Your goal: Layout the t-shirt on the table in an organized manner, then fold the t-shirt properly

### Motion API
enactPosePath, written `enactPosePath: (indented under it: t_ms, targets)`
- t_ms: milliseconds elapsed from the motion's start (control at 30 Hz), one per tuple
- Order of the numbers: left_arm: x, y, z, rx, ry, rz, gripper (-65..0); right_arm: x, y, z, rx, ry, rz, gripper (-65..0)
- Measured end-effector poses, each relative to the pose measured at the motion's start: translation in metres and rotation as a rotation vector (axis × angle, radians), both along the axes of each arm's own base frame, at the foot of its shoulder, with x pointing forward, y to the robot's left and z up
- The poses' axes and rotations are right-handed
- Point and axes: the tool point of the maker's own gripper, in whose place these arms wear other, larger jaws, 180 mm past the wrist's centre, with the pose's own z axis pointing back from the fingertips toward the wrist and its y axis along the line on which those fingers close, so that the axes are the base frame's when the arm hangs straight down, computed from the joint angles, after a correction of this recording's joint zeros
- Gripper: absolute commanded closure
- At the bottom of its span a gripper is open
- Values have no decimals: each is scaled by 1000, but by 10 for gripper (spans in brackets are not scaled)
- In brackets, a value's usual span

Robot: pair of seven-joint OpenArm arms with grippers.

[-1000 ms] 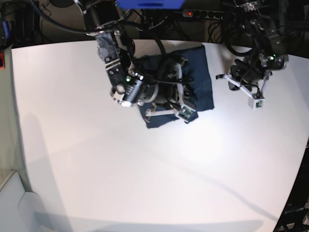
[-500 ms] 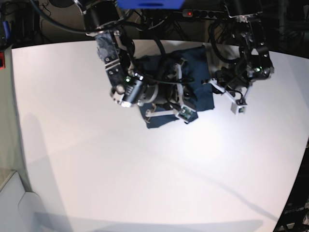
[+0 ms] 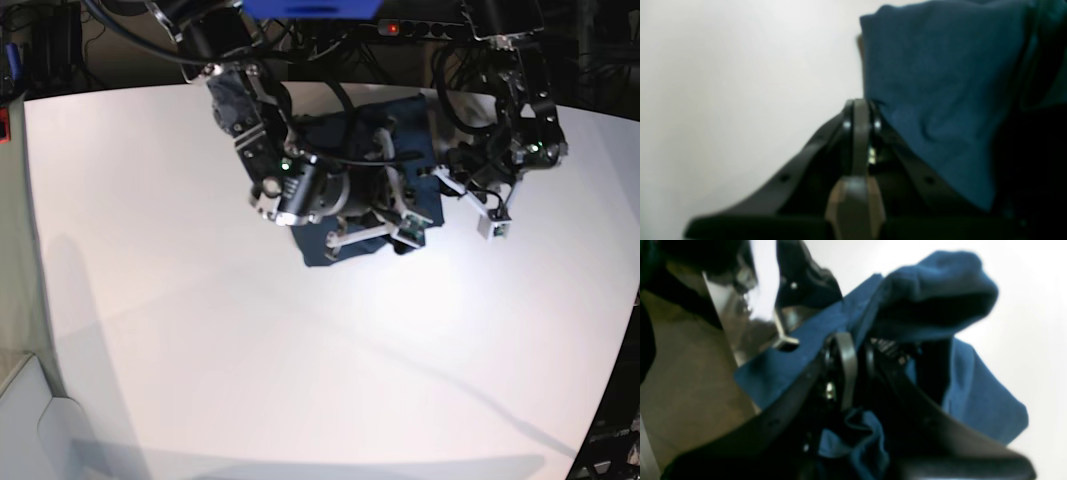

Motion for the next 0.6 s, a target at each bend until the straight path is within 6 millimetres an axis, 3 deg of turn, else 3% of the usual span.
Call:
enactPosePath:
  t_ms: [100,467,600]
  targets:
    - [0,1,0,5,1,-2,-1,-8,10,1,-7,-12,43,-52]
    - [-1,0,0,5,2,-13,-1,-3,8,2,-24,-35,43,-255]
    - [-2,0,-1,5,2,-16,-1,-2,8,7,-32,-62,43,-290]
